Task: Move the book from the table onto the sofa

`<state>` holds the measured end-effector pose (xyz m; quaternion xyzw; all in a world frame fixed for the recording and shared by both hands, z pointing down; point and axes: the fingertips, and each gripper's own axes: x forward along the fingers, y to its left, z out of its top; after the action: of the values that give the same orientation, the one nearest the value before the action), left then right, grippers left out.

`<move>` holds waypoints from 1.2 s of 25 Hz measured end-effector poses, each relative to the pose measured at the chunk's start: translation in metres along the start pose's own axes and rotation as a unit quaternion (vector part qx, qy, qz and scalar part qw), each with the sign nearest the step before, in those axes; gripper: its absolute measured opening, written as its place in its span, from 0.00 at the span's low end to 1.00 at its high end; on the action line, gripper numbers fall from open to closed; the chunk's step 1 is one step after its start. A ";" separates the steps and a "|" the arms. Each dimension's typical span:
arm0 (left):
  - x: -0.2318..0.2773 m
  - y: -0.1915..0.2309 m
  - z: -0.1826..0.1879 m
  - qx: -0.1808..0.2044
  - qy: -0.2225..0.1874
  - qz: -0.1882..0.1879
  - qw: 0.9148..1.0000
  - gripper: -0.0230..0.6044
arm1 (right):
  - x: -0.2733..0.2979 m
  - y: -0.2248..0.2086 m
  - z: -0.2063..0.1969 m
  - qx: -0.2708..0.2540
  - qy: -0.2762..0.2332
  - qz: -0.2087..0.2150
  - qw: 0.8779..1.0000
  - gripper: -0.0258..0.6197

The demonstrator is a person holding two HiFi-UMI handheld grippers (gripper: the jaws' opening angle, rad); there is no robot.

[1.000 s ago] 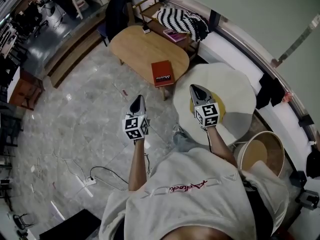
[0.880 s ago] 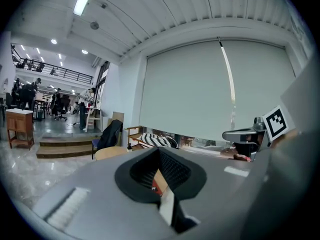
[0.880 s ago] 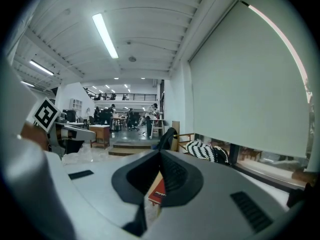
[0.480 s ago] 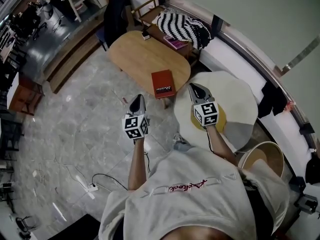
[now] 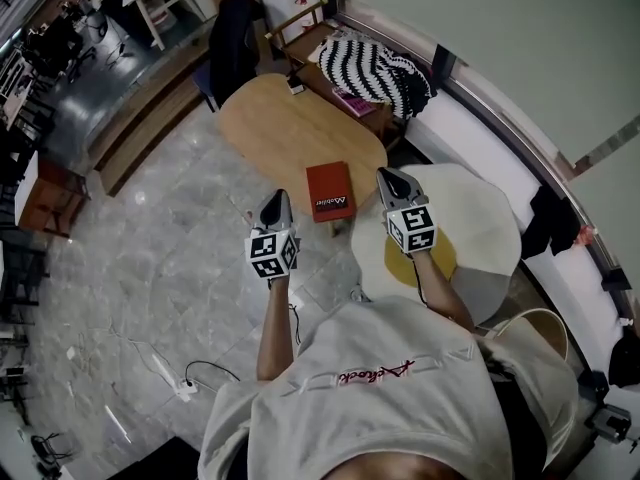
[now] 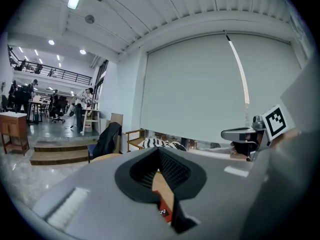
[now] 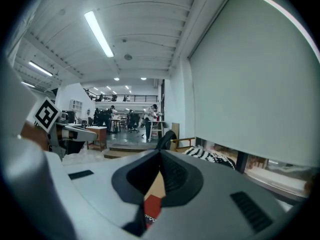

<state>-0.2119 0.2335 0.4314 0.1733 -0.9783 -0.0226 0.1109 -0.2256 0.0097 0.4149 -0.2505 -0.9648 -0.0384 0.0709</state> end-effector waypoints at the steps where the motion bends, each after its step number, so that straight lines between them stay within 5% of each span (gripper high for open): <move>1: 0.006 0.003 0.001 -0.001 0.001 0.001 1.000 0.05 | 0.007 -0.003 0.000 0.000 0.000 0.002 1.000 0.05; 30: 0.053 0.022 -0.042 -0.016 0.060 -0.003 0.998 0.05 | 0.055 -0.008 -0.034 0.016 0.040 0.019 0.999 0.05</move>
<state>-0.2587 0.2357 0.4858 0.1758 -0.9689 -0.0287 0.1721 -0.2728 0.0252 0.4570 -0.2658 -0.9568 -0.0311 0.1140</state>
